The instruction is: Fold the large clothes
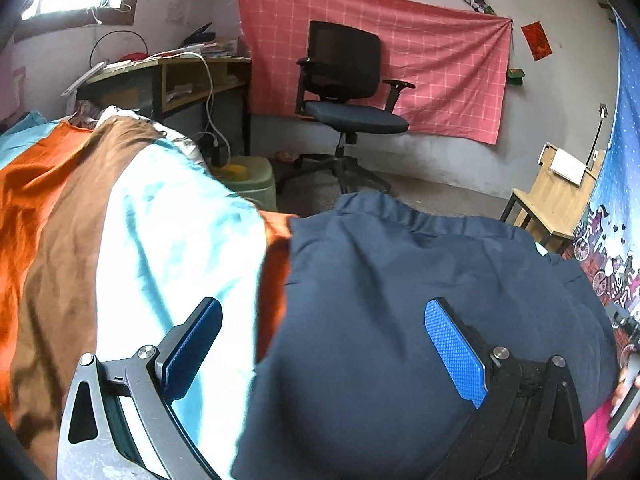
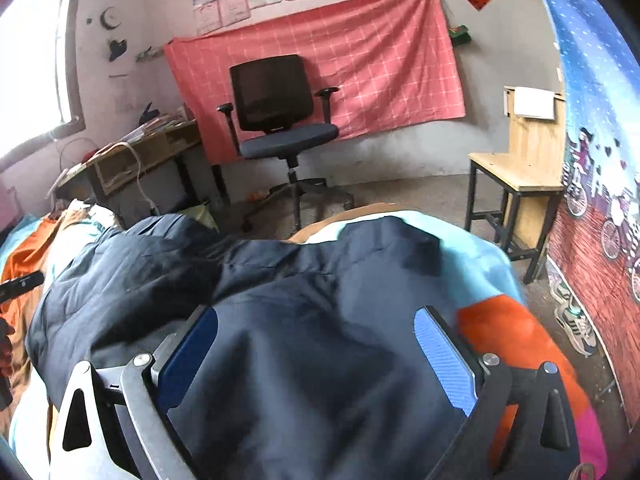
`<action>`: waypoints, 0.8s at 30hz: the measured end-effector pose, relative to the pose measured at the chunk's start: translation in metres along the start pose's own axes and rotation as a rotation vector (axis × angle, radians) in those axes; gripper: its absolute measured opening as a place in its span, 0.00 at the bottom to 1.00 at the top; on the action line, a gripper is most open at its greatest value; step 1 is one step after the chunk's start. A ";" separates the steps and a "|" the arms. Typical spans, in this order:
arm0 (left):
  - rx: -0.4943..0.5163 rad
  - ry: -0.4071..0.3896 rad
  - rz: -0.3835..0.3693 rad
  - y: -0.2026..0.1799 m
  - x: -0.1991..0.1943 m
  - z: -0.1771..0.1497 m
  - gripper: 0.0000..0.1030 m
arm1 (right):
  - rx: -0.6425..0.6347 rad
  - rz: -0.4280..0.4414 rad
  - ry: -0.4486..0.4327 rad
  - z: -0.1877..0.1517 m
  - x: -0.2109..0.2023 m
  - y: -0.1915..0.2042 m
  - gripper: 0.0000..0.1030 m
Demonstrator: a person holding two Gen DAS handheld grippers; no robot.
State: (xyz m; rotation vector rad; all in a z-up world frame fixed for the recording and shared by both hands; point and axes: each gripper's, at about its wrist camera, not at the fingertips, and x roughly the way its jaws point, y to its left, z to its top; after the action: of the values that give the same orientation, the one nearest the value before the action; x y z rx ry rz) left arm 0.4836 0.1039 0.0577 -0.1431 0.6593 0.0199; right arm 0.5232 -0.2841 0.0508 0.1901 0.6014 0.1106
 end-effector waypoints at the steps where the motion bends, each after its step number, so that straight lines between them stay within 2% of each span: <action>1: 0.006 0.013 -0.003 0.003 0.000 -0.001 0.97 | 0.015 0.003 0.006 0.000 -0.003 -0.008 0.97; 3: 0.020 0.041 0.002 0.009 0.001 -0.006 0.97 | 0.046 -0.001 0.021 0.000 -0.008 -0.022 0.97; 6: 0.020 0.094 -0.029 0.011 0.005 -0.014 0.96 | 0.090 -0.011 0.039 0.001 -0.013 -0.043 0.97; 10: -0.031 0.177 -0.113 0.015 0.014 -0.021 0.96 | 0.197 0.046 0.133 -0.003 -0.006 -0.076 0.97; 17: -0.092 0.235 -0.160 0.022 0.024 -0.017 0.96 | 0.421 0.150 0.271 -0.029 0.012 -0.125 0.97; 20: -0.100 0.255 -0.165 0.026 0.030 -0.012 0.96 | 0.491 0.198 0.306 -0.040 0.019 -0.140 0.98; 24: -0.117 0.283 -0.181 0.028 0.036 -0.011 0.97 | 0.536 0.237 0.301 -0.042 0.023 -0.147 1.00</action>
State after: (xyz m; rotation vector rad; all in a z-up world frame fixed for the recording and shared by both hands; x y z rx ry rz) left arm 0.5036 0.1287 0.0231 -0.3216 0.9257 -0.1383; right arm 0.5250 -0.4182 -0.0260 0.7757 0.9002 0.2084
